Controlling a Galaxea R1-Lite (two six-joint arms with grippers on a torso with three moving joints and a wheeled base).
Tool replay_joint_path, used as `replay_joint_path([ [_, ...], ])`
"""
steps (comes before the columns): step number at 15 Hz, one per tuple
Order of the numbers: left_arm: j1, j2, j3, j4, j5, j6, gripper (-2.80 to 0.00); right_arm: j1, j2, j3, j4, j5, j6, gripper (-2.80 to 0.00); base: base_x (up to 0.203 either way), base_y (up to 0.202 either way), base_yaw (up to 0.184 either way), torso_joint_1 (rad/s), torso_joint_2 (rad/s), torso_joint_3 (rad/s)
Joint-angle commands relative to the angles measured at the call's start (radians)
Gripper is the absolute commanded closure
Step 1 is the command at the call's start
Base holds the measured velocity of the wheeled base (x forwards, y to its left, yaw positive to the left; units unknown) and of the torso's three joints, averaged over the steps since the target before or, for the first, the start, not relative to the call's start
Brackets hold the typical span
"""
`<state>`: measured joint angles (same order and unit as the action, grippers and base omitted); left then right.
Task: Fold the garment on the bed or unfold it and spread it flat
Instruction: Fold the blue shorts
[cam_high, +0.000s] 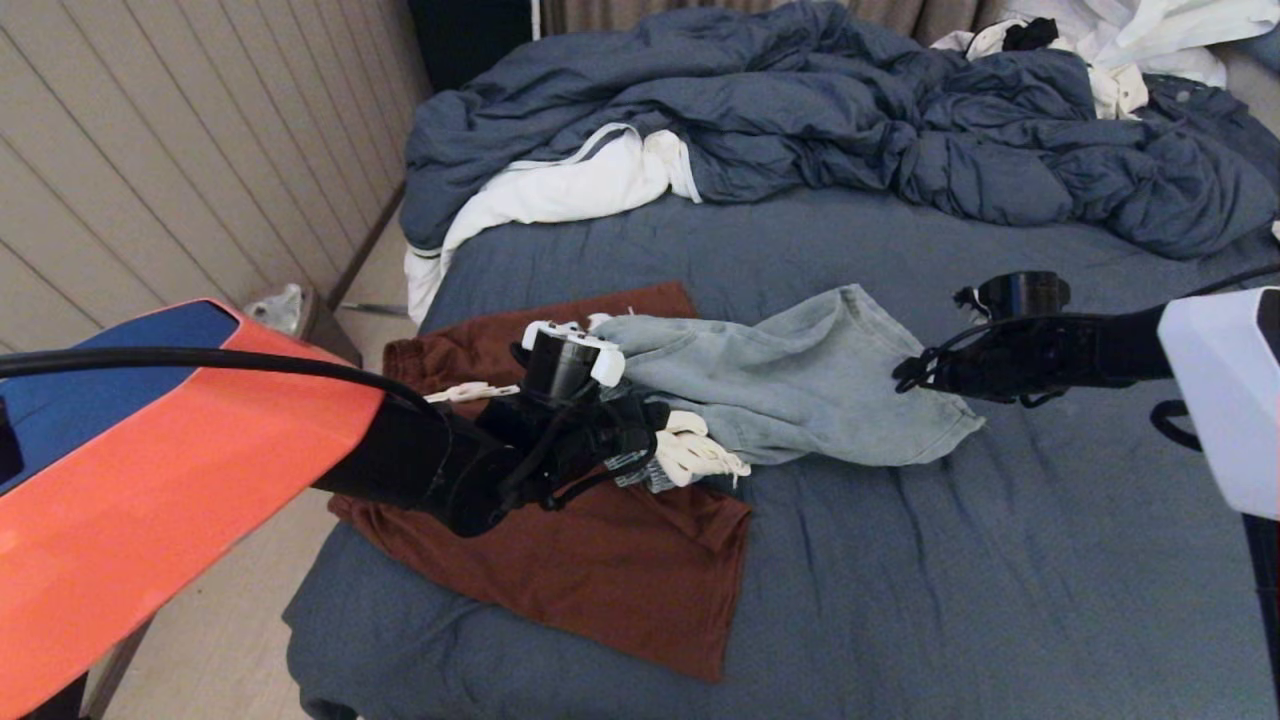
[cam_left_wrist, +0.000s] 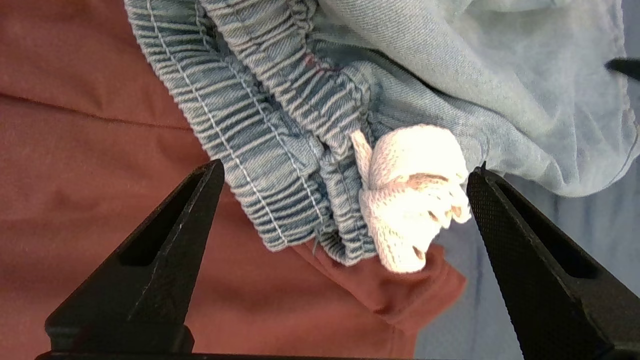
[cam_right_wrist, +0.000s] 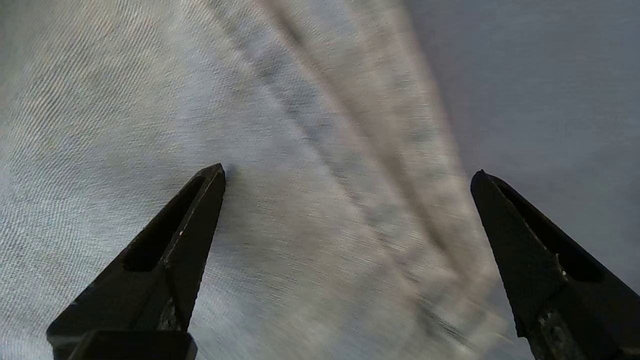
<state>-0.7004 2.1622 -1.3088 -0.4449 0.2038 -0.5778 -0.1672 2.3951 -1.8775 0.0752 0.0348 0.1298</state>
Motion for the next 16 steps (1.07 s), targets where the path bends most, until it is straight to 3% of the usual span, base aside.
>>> replay_joint_path([
  [1,-0.001,0.01,-0.004,-0.003,0.002,-0.004,-2.8,-0.009,0.063,-0.047,0.012,0.008,0.001,-2.8,0.0,0.0,0.0,0.0,0.0,0.0],
  [4,0.0,0.022,-0.019,-0.002,0.002,-0.004,-2.8,-0.014,0.102,-0.074,0.03,0.062,0.001,-2.8,0.0,0.0,0.0,0.0,0.0,0.0],
  [5,0.0,0.024,-0.024,0.001,0.002,-0.005,-2.8,-0.014,0.107,-0.074,0.035,0.066,0.001,0.0,0.0,0.0,0.0,0.0,0.0,0.0],
  [15,-0.001,0.011,-0.021,0.006,0.004,-0.007,-2.8,-0.021,0.079,-0.071,0.057,0.091,0.004,0.0,0.0,0.0,0.0,0.0,0.0,0.0],
  [16,-0.001,0.01,-0.02,0.005,0.011,-0.007,0.0,-0.023,0.076,-0.068,0.057,0.09,0.004,0.0,0.0,0.0,0.0,0.0,0.0,0.0],
])
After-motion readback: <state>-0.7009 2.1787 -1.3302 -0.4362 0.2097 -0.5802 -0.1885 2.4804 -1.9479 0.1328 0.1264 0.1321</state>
